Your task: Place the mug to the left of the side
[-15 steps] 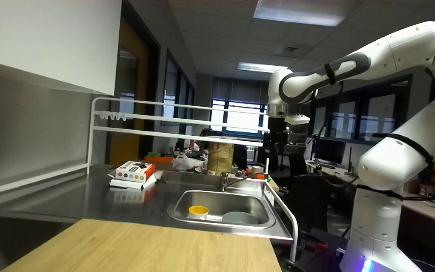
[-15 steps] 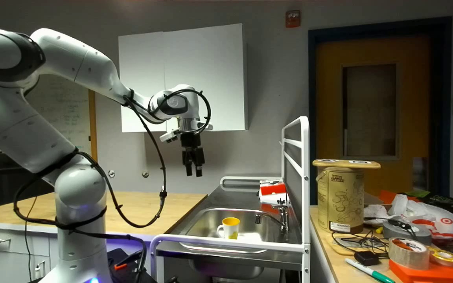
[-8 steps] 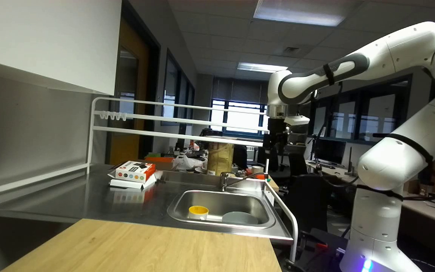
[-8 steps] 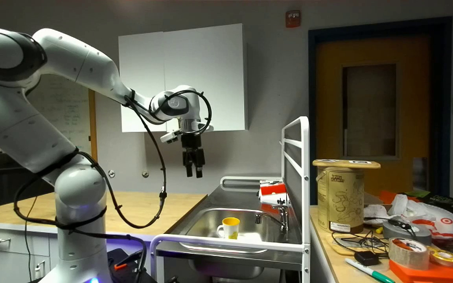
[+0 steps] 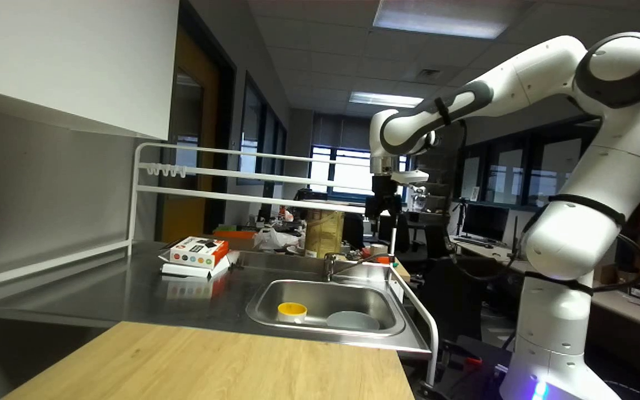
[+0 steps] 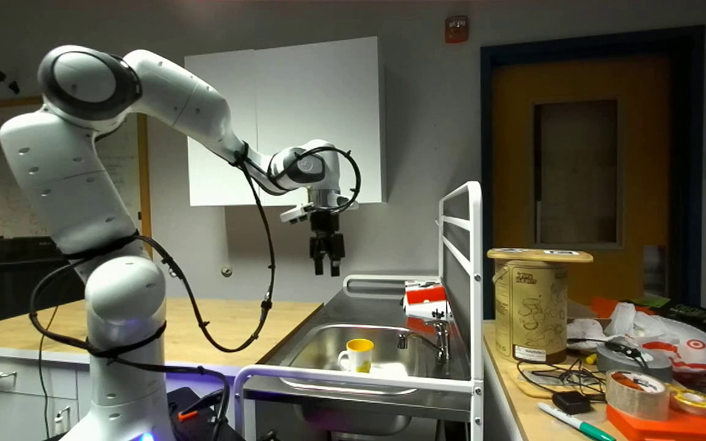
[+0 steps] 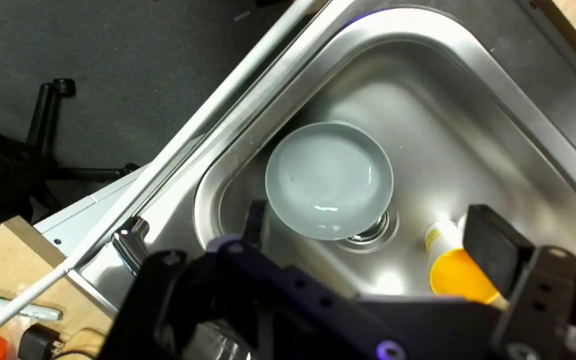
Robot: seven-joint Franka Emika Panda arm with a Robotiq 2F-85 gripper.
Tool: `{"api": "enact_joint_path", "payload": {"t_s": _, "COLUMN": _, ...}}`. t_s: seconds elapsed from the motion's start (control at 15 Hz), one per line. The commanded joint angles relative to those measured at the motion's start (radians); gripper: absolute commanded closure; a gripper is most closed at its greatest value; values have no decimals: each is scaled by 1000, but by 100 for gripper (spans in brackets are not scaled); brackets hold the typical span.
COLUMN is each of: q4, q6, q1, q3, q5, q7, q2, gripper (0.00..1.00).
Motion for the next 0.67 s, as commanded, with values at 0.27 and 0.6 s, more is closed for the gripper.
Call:
{"api": "enact_joint_path", "payload": {"t_s": 0.27, "q4": 472, "q6": -134, "q1": 55, "q3": 0, "q5": 24, "q7": 89, "q2": 464, "gripper": 0}}
{"api": "enact_joint_path", "payload": {"t_s": 0.6, "q4": 748, "q6": -315, "q1": 111, "q3": 2, "q5": 40, "q7": 38, "q2": 674, "gripper": 0}}
